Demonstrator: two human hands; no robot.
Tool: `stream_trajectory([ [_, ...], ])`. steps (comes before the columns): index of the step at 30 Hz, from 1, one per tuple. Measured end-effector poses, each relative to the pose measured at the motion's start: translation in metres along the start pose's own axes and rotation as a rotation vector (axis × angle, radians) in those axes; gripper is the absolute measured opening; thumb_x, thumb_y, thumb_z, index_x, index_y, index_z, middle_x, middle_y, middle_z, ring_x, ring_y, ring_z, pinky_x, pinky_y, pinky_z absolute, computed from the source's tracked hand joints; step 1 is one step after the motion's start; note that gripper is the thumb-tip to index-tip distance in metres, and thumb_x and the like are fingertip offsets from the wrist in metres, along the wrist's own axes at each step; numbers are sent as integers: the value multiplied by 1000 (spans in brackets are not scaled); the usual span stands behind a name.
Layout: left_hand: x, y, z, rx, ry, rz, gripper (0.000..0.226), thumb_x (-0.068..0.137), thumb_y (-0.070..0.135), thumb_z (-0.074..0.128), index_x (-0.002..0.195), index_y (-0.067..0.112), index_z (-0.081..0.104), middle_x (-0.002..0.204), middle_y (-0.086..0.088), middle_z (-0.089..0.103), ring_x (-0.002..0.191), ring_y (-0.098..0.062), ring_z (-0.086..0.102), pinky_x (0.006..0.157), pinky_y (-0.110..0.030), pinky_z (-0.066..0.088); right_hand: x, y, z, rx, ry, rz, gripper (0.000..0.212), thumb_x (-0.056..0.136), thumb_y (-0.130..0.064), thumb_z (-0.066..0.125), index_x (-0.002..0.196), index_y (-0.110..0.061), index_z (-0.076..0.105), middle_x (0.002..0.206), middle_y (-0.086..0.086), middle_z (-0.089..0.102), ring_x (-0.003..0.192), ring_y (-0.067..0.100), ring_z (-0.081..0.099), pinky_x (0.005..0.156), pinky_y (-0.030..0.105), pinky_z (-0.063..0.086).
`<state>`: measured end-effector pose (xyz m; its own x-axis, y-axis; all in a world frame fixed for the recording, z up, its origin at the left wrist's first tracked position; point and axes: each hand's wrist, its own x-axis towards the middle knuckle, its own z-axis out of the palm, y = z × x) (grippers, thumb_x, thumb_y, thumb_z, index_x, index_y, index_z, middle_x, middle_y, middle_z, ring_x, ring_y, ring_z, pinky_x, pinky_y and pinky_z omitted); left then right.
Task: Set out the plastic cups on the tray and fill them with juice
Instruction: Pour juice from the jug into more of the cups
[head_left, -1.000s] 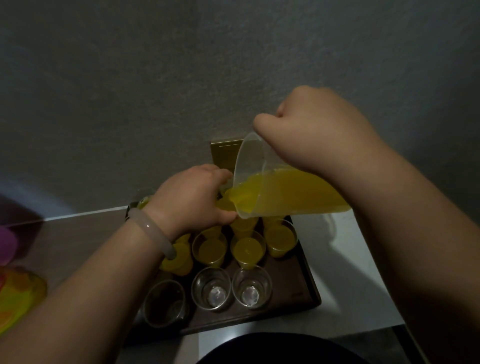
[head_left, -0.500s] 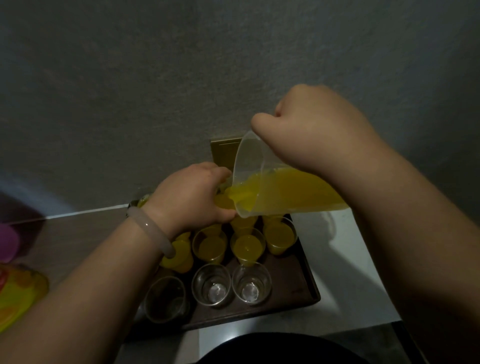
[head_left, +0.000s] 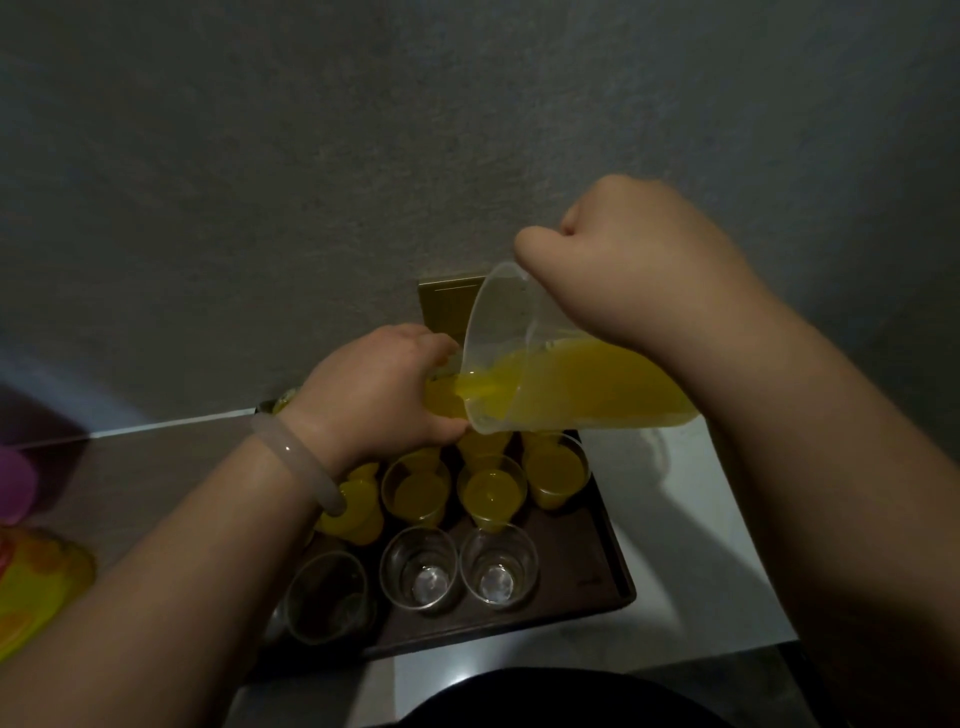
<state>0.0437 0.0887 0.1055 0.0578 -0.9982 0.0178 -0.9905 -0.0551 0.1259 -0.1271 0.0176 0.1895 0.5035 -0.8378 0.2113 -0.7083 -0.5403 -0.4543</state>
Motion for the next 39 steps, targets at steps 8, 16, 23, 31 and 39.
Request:
stream_trajectory([
  [8, -3, -1, -4, -68, 29, -15, 68, 68, 58, 68, 128, 30, 55, 120, 10, 58, 110, -9, 53, 86, -28, 48, 1, 28, 2, 357, 43, 130, 35, 82, -29, 55, 52, -13, 43, 52, 6, 32, 48, 18, 30, 53, 37, 27],
  [16, -9, 2, -7, -87, 68, -23, 71, 69, 54, 72, 131, 28, 53, 124, 9, 59, 115, -9, 53, 91, -26, 44, -8, 63, 4, 661, 60, 287, 26, 79, -24, 54, 59, -8, 53, 50, 4, 45, 47, 18, 41, 51, 35, 34],
  [23, -15, 13, -11, -109, 57, -15, 72, 68, 55, 73, 131, 26, 53, 121, 9, 59, 109, -7, 54, 85, -20, 41, -18, 83, 0, 880, 207, 387, 37, 86, -17, 49, 50, -15, 47, 39, -8, 42, 36, 7, 36, 38, 19, 28],
  [31, -16, 55, -19, -146, -46, 162, 80, 61, 64, 65, 132, 30, 51, 115, 13, 58, 101, -1, 53, 87, -22, 48, -26, 95, 7, 906, 407, 432, 23, 67, -34, 47, 51, -18, 50, 53, 2, 47, 57, 21, 42, 54, 35, 31],
  [39, -10, 86, -4, -114, -177, 362, 83, 70, 57, 72, 141, 30, 39, 124, 12, 52, 107, -2, 51, 92, -26, 47, -34, 111, 20, 956, 488, 504, 29, 67, -36, 48, 45, -18, 55, 55, 4, 48, 59, 22, 43, 58, 39, 33],
])
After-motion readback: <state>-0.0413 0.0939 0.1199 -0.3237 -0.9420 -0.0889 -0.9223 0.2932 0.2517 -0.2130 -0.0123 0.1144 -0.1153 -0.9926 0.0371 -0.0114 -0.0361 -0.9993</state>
